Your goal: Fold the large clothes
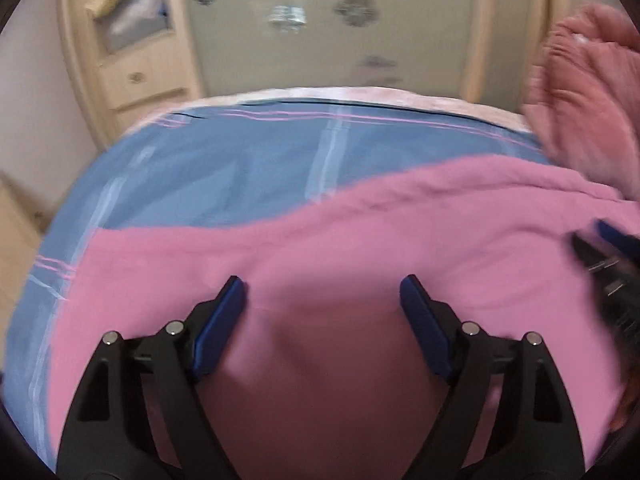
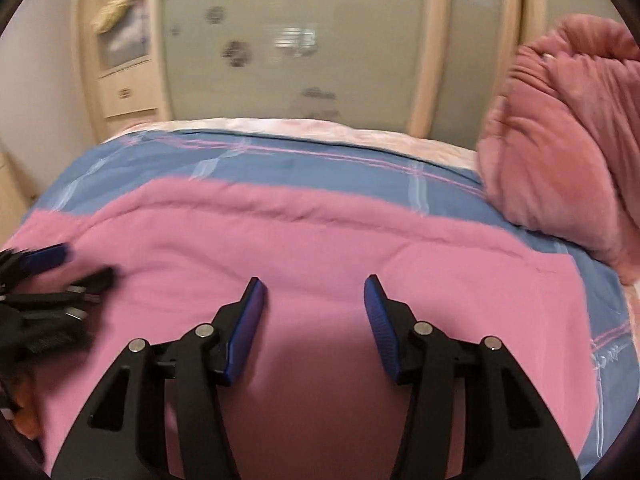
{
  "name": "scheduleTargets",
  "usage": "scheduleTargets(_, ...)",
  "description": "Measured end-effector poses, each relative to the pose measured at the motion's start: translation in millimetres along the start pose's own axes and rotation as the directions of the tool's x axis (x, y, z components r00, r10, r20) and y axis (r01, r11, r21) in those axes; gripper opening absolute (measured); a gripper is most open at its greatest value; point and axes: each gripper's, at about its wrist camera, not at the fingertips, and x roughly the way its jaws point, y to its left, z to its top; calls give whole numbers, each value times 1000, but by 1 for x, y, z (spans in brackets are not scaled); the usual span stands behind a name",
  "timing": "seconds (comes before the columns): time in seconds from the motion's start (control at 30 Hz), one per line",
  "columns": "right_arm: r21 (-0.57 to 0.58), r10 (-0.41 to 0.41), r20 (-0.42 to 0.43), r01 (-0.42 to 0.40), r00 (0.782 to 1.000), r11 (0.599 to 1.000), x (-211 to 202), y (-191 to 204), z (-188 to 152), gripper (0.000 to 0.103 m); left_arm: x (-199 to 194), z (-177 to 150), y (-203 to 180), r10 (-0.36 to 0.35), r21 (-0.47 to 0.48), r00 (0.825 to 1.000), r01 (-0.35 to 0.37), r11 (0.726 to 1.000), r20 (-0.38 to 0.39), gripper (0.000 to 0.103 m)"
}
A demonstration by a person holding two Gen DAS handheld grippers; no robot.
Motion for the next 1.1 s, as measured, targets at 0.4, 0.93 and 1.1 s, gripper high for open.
scheduleTargets(0.4,275,-90,-170,135,981,952,36,-112,-28,61,2,-11,58,68,-126,996,-75,989,-58,79)
scheduleTargets(0.93,187,-4,4,3,1000,982,-43,-90,-96,70,-53,-67,35,-8,42,1000,7,999,10,80)
scheduleTargets(1.1,238,-110,-58,121,992,964,-47,-125,-101,67,-51,-64,87,10,-115,999,-15,993,-50,77)
